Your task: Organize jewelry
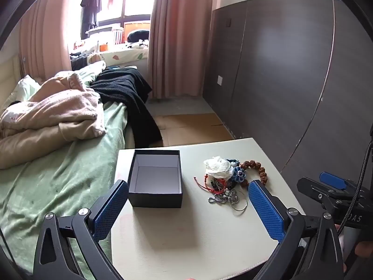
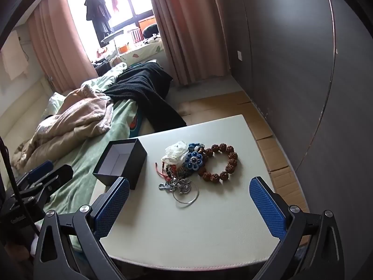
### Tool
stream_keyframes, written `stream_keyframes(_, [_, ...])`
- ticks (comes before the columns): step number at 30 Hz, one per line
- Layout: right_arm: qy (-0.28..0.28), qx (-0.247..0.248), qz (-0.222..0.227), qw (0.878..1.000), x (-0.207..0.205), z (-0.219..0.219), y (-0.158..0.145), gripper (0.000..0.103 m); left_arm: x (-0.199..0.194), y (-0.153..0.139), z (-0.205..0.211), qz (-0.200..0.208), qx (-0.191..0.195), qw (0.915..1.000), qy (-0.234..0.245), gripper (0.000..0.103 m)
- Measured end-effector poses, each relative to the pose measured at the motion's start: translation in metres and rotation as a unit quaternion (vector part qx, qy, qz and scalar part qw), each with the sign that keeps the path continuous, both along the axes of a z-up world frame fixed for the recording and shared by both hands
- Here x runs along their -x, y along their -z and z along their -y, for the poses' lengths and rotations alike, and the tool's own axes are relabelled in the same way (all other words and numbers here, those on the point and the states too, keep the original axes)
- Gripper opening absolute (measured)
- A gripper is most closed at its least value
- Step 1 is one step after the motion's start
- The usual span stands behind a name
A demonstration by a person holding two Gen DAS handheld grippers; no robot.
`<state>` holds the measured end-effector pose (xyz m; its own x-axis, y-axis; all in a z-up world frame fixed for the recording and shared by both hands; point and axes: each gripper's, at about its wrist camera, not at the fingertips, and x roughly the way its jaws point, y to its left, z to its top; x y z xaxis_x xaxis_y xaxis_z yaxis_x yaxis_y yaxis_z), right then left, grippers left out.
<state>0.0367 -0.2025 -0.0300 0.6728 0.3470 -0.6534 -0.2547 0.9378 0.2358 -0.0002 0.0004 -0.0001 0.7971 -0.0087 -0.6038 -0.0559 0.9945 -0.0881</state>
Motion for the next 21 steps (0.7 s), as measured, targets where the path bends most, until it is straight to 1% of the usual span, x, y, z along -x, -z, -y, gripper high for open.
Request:
stream_keyframes(11, [0.001,0.002,0.006,1.000,0.0017,0.0001,-0.0006,0.103,0.0014,0.0003,0.0040,-0.002,0.008,0.9999,0.011,0.102])
stream_keyframes(13, [0.002,0.001,0.004,1.000,-0.0041,0.0034,-0.0023,0.103,-0.0004,-0.0032,0.0047,-0.003,0.010,0.9999,0.012,0.102])
stream_keyframes(21, [0.001,0.005,0.009,1.000,0.0019,0.0001,-0.0020,0.103,0.0002,-0.0017,0.0043,-0.002,0.012,0.9998,0.012,0.102])
